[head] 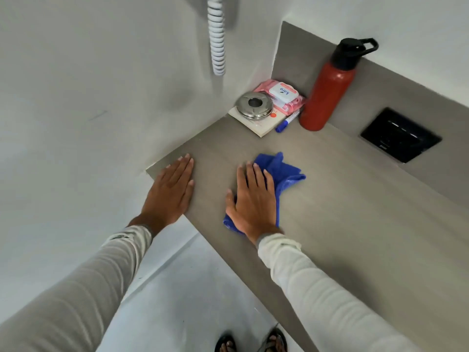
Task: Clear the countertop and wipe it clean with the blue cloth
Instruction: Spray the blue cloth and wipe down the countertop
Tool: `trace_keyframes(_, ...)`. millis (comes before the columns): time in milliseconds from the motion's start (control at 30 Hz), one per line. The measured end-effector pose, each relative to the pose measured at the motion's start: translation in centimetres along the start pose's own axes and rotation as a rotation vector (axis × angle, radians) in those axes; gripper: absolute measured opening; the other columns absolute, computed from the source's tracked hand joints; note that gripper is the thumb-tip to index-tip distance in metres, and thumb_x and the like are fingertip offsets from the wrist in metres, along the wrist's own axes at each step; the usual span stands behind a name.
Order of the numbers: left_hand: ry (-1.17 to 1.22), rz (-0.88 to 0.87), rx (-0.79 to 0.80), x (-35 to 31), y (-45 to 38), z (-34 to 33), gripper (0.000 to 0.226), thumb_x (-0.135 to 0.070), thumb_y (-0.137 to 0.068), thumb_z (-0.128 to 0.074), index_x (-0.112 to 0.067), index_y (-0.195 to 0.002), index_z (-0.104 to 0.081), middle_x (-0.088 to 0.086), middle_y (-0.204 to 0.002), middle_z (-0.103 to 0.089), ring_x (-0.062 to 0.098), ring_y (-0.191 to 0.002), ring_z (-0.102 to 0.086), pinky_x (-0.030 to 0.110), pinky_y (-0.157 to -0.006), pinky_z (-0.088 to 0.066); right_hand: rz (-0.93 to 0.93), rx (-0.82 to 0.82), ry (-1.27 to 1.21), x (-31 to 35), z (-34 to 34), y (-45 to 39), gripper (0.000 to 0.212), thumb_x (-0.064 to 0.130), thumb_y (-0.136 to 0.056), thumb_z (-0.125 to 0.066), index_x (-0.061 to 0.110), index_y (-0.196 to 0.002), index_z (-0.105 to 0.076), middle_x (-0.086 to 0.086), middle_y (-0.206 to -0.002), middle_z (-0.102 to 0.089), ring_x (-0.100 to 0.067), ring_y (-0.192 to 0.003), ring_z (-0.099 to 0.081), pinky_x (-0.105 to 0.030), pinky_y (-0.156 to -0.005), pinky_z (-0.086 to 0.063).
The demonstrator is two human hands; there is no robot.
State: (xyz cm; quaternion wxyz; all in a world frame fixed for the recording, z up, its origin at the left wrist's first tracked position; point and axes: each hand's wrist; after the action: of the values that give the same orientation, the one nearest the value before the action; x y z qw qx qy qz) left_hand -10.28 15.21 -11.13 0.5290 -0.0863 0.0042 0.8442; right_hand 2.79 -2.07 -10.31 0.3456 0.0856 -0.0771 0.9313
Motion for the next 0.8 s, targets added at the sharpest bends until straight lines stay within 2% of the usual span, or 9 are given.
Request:
trace_keyframes(133,-0.023,0.022,-0.014,0.1,-0.4,-0.3,0.059,-0.036,-0.102,-0.018,-0.005,-0.151,-0.026,0.012,-0.160,-0.028,0.026,-0.148,-0.029,0.042,-0.119,-0.029,0.042,-0.004,-0.101,1.1,0.3,-5.5,0.071,0.023,-0.092,-0.050,0.003,-0.156,-0.029,-0.014,-0.163,-0.034,-0.026,-0.155,-0.025,-0.039,-0.128,-0.014)
trace_keyframes(233,-0.045,0.008,-0.012,0.1,-0.5,0.0,0.058,-0.035,-0.102,-0.018,-0.004,-0.151,-0.026,0.013,-0.160,-0.028,0.026,-0.147,-0.030,0.042,-0.119,-0.030,0.053,-0.067,-0.272,1.7,0.7,-7.6,0.068,0.011,-0.087,-0.057,-0.002,-0.151,-0.039,-0.019,-0.159,-0.039,-0.033,-0.151,-0.032,-0.039,-0.126,-0.022)
trace_keyframes(267,-0.050,0.006,-0.010,0.1,-0.6,0.1,0.058,-0.035,-0.103,-0.018,-0.004,-0.151,-0.025,0.013,-0.160,-0.027,0.026,-0.148,-0.029,0.042,-0.119,-0.030,0.038,-0.113,-0.280,1.7,0.6,-7.7,0.065,0.013,-0.088,-0.058,-0.002,-0.149,-0.041,-0.021,-0.159,-0.038,-0.035,-0.151,-0.032,-0.040,-0.126,-0.024)
trace_keyframes(333,-0.058,0.009,-0.010,0.2,-0.7,0.1,0.058,-0.035,-0.103,-0.018,-0.005,-0.151,-0.025,0.012,-0.160,-0.027,0.025,-0.148,-0.028,0.041,-0.119,-0.029,-0.084,-0.171,-0.186,1.7,0.0,-7.3,0.066,0.031,-0.096,-0.053,-0.001,-0.152,-0.039,-0.024,-0.162,-0.030,-0.037,-0.154,-0.024,-0.043,-0.127,-0.021)
trace_keyframes(400,-0.059,0.016,-0.018,0.3,-0.7,-0.1,0.057,-0.035,-0.103,-0.018,-0.006,-0.152,-0.025,0.011,-0.160,-0.027,0.024,-0.148,-0.028,0.040,-0.120,-0.028,-0.201,-0.083,-0.058,1.7,-0.7,-7.0,0.075,0.047,-0.098,-0.045,0.002,-0.157,-0.030,-0.025,-0.166,-0.020,-0.038,-0.157,-0.012,-0.047,-0.129,-0.013)
trace_keyframes(600,-0.062,0.021,-0.035,0.6,-0.8,-0.8,0.057,-0.035,-0.103,-0.019,-0.008,-0.153,-0.021,0.009,-0.161,-0.024,0.022,-0.150,-0.024,0.039,-0.121,-0.025,0.059,0.045,-0.159,1.6,-0.5,-10.6,0.074,0.031,-0.095,-0.055,0.003,-0.158,-0.028,-0.017,-0.166,-0.025,-0.030,-0.156,-0.018,-0.036,-0.128,-0.012)
trace_keyframes(800,-0.083,0.020,-0.053,0.8,-0.8,-1.3,0.056,-0.035,-0.103,-0.020,-0.010,-0.154,-0.020,0.007,-0.162,-0.024,0.020,-0.150,-0.022,0.038,-0.122,-0.023,0.103,0.074,-0.077,3.2,-1.0,-15.3,0.073,0.031,-0.097,-0.048,-0.003,-0.157,-0.023,-0.020,-0.166,-0.023,-0.030,-0.156,-0.018,-0.036,-0.128,-0.011)
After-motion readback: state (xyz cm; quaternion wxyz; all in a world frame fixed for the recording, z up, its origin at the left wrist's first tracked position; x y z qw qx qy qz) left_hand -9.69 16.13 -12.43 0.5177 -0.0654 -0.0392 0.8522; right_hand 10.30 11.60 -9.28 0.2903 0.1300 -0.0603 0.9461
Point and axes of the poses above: each hand's wrist, its own y-axis away from the middle knuckle, its own z-axis out of the back of the hand, x = y × z
